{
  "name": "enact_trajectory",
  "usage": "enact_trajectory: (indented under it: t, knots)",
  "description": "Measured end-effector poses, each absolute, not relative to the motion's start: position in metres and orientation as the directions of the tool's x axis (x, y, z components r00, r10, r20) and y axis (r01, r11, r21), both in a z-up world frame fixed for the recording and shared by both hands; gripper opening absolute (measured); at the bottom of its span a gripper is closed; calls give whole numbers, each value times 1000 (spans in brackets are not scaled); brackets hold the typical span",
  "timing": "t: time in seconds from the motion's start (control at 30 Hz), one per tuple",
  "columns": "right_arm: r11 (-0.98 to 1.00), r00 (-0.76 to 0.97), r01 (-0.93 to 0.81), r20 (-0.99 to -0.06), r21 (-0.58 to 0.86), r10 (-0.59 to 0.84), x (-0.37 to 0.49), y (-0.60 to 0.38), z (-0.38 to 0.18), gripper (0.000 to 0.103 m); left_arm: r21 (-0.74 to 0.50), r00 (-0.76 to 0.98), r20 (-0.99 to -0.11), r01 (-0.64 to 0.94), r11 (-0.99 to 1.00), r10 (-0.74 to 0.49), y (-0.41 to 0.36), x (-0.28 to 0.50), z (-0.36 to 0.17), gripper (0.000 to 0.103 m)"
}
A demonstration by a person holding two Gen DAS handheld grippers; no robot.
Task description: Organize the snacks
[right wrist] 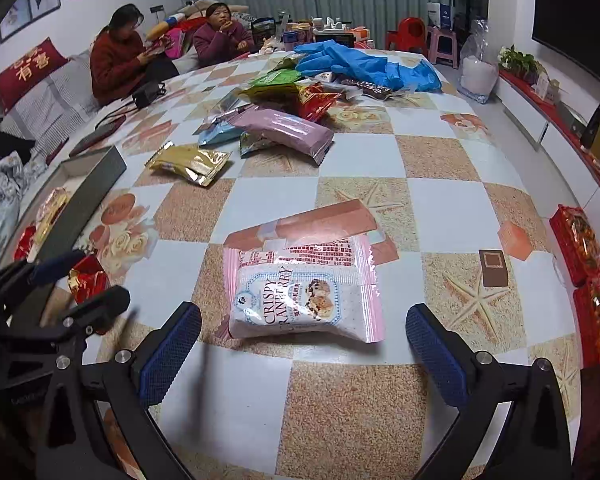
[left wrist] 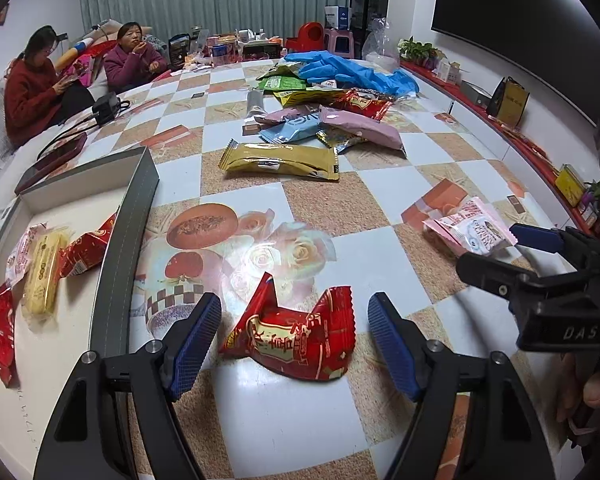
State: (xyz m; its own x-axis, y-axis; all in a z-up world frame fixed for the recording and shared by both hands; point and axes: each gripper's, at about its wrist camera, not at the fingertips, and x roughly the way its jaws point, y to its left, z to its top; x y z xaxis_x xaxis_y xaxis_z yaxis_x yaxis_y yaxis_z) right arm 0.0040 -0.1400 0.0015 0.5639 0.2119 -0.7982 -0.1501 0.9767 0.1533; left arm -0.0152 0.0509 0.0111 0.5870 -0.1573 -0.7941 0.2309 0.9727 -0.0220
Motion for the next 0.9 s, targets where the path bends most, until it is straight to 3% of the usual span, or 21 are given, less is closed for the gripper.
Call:
enact_trajectory:
  t: [0.07,0.1,0.23,0.3,0.37,0.53,0.9]
  knots:
    - [976,572,-137,-792,167,215,3,-143,2,103,-30,570,-805,232,972,-161,51,-13,8,77]
    - [977,576,-128,-789,172,214,3,-144,3,103,-35,563,-810,230,973,-162,51,-11,7,67]
    - [975,569,-150,-793,162,219,5,-138,3,101,-26,573,-804,231,973,-158,50,-13,7,56]
    - [979,583,-161,-789,124,195,4,-132,4,71,-16,576,-803,235,972,-152,47,-14,7,55]
    - [977,586,-179,-786,114,199,3,-127,5,65,-16,576,-803,235,972,-152,47,-14,7,55]
    - [972,593,-165,-770,167,233,1,-137,5,58,-14,578,-802,234,972,-150,46,-15,8,54]
    - [975,593,-155,-775,157,219,2,-137,5,58,-5,580,-802,234,972,-144,45,-15,8,54]
